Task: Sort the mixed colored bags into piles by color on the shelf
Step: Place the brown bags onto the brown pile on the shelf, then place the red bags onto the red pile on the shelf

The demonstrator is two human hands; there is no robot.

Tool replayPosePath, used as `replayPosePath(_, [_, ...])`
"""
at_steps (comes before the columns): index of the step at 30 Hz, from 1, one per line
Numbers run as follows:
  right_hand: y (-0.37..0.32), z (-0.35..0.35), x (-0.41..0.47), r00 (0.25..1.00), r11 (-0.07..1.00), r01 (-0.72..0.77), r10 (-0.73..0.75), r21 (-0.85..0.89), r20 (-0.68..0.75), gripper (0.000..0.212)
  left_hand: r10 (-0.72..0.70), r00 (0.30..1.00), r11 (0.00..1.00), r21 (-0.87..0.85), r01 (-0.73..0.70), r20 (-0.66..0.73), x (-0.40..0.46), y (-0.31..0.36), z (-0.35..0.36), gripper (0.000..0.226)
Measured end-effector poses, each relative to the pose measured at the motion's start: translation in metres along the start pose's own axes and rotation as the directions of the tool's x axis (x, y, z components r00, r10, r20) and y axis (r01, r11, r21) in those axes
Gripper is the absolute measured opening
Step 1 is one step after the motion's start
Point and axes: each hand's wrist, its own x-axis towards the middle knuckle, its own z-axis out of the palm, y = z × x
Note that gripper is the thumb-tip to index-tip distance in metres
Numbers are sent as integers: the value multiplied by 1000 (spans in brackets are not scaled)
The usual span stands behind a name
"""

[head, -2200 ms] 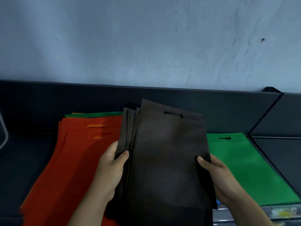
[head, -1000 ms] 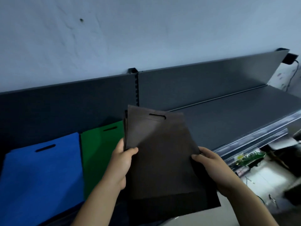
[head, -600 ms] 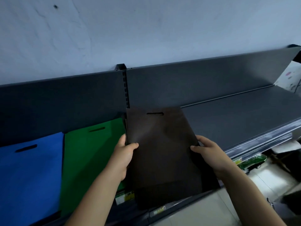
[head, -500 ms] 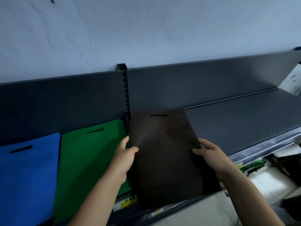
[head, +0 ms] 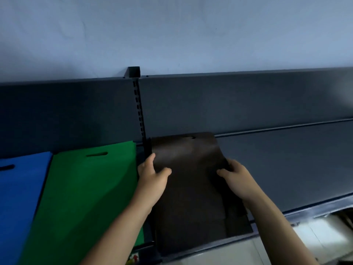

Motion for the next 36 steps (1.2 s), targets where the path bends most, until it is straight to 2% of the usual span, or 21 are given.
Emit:
replayPosePath(3, [4, -5, 12, 998, 971, 64, -67, -231, -7, 23, 35, 995, 993, 114, -25, -91, -7, 6, 3, 74])
replayPosePath(5, [9, -8, 15, 995, 923, 76, -94, -376, -29, 31, 36, 989, 987, 160, -12, -145, -15, 9, 4, 73])
replayPosePath(8, [11, -7, 12, 986, 899, 139, -166, -416, -30, 45, 67, 975, 985, 170, -31, -212, -33, 5, 3, 65])
replayPosePath(13, [-19, 17, -9, 954, 935, 293, -299, -200, 0, 26, 108, 932, 986, 157, -55, -347, -71, -7, -27, 49])
replayPosePath(17, [-50, 67, -37, 953, 966, 243, -255, 87, 164, 12, 107, 898, 989, 142, -50, -428, -110, -20, -77, 42])
replayPosePath(25, [-106, 237, -134, 810, 927, 343, -373, 150, 452, 13, 39, 745, 999, 30, -25, -666, -199, -102, -238, 41])
replayPosePath(30, [-125, 352, -213, 749, 921, 330, -389, 206, 537, 12, 0, 720, 1000, -18, -18, -694, -254, -159, -347, 38])
replayPosePath(36, [-140, 452, -280, 717, 933, 326, -350, 154, 603, 10, 15, 681, 1000, 24, 4, -732, -282, -207, -465, 39])
